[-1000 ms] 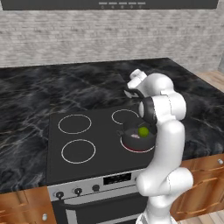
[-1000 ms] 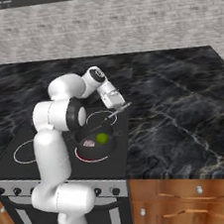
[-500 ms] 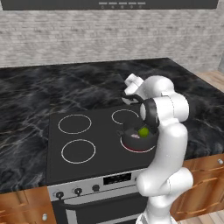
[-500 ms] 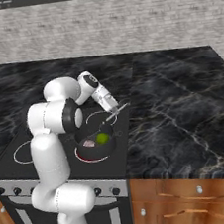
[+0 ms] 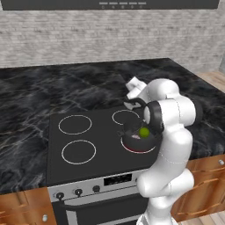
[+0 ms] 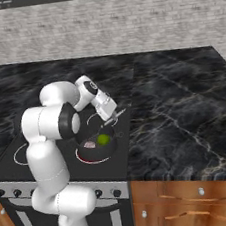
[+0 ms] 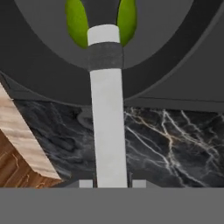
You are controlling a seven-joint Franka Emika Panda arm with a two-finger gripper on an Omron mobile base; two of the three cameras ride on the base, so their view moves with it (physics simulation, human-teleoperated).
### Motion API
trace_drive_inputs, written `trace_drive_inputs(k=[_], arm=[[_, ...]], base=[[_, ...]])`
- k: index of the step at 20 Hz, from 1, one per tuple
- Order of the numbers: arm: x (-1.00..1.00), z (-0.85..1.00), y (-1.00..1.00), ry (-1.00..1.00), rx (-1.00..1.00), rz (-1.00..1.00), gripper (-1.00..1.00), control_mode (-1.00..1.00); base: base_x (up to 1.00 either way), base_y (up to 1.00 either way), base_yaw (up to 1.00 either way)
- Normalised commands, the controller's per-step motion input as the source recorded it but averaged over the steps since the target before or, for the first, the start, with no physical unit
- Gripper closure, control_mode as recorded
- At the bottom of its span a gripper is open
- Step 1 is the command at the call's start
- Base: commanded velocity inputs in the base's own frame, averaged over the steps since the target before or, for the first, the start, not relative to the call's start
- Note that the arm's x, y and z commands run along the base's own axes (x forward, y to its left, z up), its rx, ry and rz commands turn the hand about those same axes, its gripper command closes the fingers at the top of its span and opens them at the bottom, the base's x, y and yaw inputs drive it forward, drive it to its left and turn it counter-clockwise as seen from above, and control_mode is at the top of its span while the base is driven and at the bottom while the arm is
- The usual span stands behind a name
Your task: Put the garlic and lime in the pot. Retrieve the spatula and lightly stir the vegetables in the pot.
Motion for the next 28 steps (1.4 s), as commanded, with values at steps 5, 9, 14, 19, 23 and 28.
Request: trace_drive_inputs(k=[5,9,14,19,23,28], arm=[[0.04,0.0,0.0,-0.02,0.0,-0.17,1.0,-1.0],[-0.17,0.29,0.0,-0.01,0.0,0.0,1.0,-1.0],[-0.46,0.32,0.0,-0.03,0.0,0.01,1.0,-1.0],[-0.34,0.01,0.05,-0.06,0.0,0.01,1.0,-1.0],[0.0,0.0,0.1,-0.05,-0.02,0.0,1.0,-1.0],[-0.31,-0.01,0.02,-0.01,-0.01,0.01,1.0,-1.0]], base=[[0.0,0.0,0.0],[0.0,0.0,0.0],[0.0,0.0,0.0],[0.0,0.0,0.0],[0.0,0.0,0.0],[0.0,0.0,0.0]])
